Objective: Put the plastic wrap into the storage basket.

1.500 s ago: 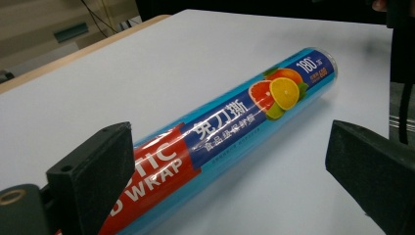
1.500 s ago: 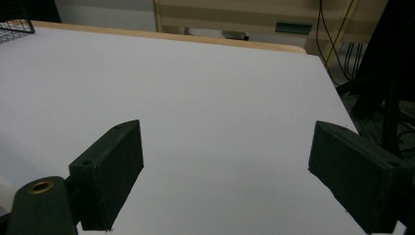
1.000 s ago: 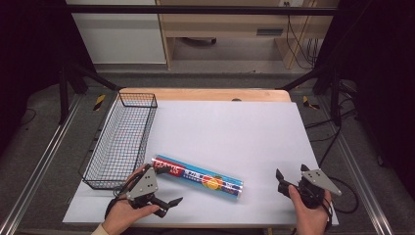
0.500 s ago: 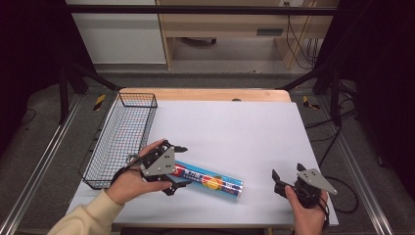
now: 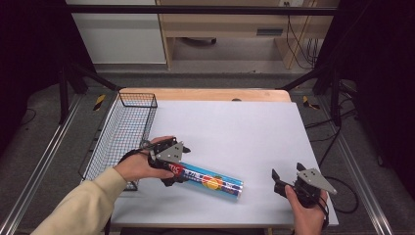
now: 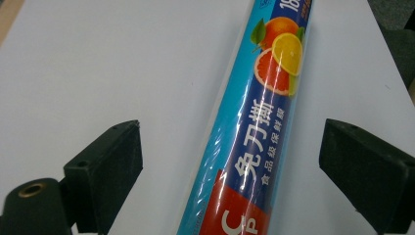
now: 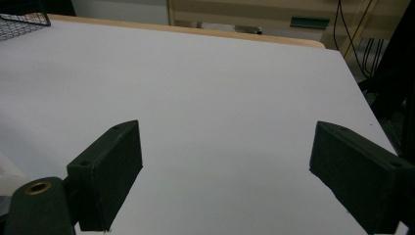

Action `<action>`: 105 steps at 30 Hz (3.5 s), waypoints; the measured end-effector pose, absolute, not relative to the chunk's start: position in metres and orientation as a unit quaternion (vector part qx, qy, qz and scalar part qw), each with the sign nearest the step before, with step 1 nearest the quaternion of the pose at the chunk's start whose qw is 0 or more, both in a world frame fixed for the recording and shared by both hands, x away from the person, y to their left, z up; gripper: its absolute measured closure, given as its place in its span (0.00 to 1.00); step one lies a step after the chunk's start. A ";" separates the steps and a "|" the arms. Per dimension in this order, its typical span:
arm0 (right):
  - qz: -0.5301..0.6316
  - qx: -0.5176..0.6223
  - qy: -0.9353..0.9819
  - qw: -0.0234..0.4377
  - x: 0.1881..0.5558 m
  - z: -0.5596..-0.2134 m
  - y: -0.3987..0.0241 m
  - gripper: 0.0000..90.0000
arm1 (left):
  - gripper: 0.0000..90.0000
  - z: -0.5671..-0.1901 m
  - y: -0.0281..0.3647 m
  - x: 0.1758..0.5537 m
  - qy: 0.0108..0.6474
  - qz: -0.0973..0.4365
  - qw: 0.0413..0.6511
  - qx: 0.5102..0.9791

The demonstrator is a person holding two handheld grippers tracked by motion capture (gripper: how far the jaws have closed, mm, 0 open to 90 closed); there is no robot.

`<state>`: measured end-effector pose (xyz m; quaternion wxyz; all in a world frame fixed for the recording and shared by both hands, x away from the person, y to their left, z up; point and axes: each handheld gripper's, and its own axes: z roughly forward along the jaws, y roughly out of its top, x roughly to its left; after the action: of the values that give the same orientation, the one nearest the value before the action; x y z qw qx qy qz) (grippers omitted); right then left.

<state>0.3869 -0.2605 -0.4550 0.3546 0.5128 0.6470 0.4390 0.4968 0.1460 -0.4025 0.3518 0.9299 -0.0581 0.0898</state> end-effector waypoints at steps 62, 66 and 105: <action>0.438 0.507 0.660 0.340 0.391 -0.457 -0.255 0.12 | 0.19 -0.443 0.117 0.507 -0.076 0.047 0.265 0.960; 0.437 0.506 0.661 0.340 0.391 -0.457 -0.255 0.12 | 0.20 -0.444 0.116 0.507 -0.076 0.047 0.264 0.960; 0.436 0.512 0.658 0.338 0.391 -0.457 -0.256 0.11 | 0.28 -0.451 0.108 0.507 -0.083 0.044 0.236 0.967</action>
<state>0.3911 -0.2558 -0.4572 0.3379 0.5116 0.6585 0.4365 0.5071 0.1075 -0.4507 0.2355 0.9673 -0.0832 0.0444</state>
